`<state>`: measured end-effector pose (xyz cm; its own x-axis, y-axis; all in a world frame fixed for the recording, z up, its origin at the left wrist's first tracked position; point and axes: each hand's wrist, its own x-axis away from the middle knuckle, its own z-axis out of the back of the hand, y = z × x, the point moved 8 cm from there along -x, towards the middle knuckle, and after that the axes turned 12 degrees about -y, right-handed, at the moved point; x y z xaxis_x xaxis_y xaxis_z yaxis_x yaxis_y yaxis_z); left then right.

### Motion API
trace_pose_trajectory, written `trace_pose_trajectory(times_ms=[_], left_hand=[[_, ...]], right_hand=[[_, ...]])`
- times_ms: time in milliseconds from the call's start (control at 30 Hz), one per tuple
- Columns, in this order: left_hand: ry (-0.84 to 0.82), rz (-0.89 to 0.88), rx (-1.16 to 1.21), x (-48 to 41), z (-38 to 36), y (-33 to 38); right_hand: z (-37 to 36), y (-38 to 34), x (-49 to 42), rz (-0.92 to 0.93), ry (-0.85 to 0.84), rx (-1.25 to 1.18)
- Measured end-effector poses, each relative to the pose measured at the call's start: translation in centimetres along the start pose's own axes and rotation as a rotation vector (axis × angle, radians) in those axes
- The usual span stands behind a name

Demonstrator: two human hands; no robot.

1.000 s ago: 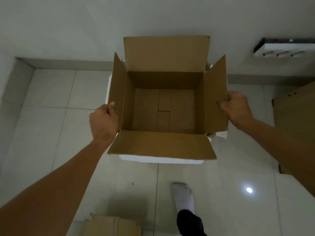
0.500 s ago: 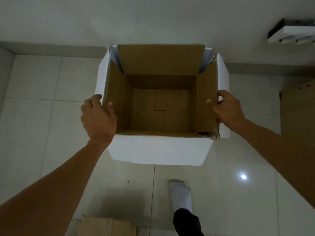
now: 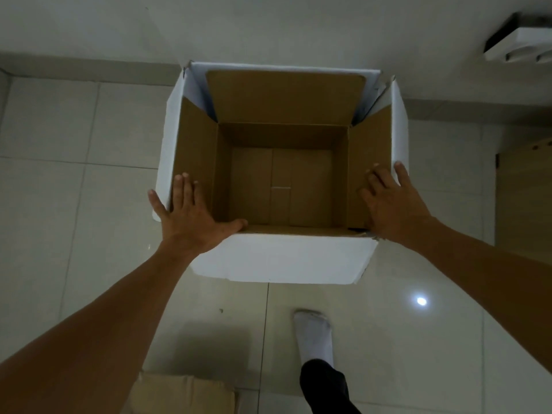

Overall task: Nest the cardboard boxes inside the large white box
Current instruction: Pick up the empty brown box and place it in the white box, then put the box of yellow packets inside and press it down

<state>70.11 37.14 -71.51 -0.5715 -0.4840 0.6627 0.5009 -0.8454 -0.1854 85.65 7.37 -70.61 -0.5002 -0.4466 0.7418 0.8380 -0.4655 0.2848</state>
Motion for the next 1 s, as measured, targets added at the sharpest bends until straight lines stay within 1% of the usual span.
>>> trace_pose_trajectory(times_ms=[67, 133, 200, 267, 400, 500, 600, 733, 900, 1000], left_hand=[[0.018, -0.03, -0.009, 0.2, 0.1, 0.3], [0.119, -0.091, 0.034, 1.0, 0.8, 0.8], [0.251, -0.164, 0.124, 2.4, 1.5, 1.4], [0.338, -0.215, 0.19, 3.6, 1.5, 1.8], [0.365, -0.227, 0.268, 6.1, -0.5, 1.8], [0.383, -0.214, 0.331, 8.2, -2.2, 1.0], [0.386, -0.216, 0.373, 10.6, -4.0, -0.4], [0.35, -0.21, 0.454, 15.3, -7.7, -3.5], [0.275, -0.204, 0.566, 22.5, -13.5, -8.4], [0.239, -0.185, 0.63, 26.9, -17.0, -11.6]], right_hand=[[0.4, -0.2, -0.1, -0.006, 0.011, -0.001], [0.8, -0.5, 0.1, -0.015, 0.046, -0.026], [1.5, -1.0, 0.6, 0.004, 0.14, -0.13], [2.1, -1.7, 1.2, 0.036, 0.231, -0.244], [2.0, -3.5, 2.4, 0.012, 0.276, -0.322], [2.9, -4.5, 4.2, -0.033, 0.391, -0.427], [3.8, -7.0, 6.6, -0.037, 0.489, -0.511], [3.2, -12.3, 10.4, -0.009, 0.431, -0.566], [0.3, -19.5, 16.6, -0.054, 0.359, -0.606], [-1.6, -24.2, 20.1, -0.075, 0.309, -0.717]])
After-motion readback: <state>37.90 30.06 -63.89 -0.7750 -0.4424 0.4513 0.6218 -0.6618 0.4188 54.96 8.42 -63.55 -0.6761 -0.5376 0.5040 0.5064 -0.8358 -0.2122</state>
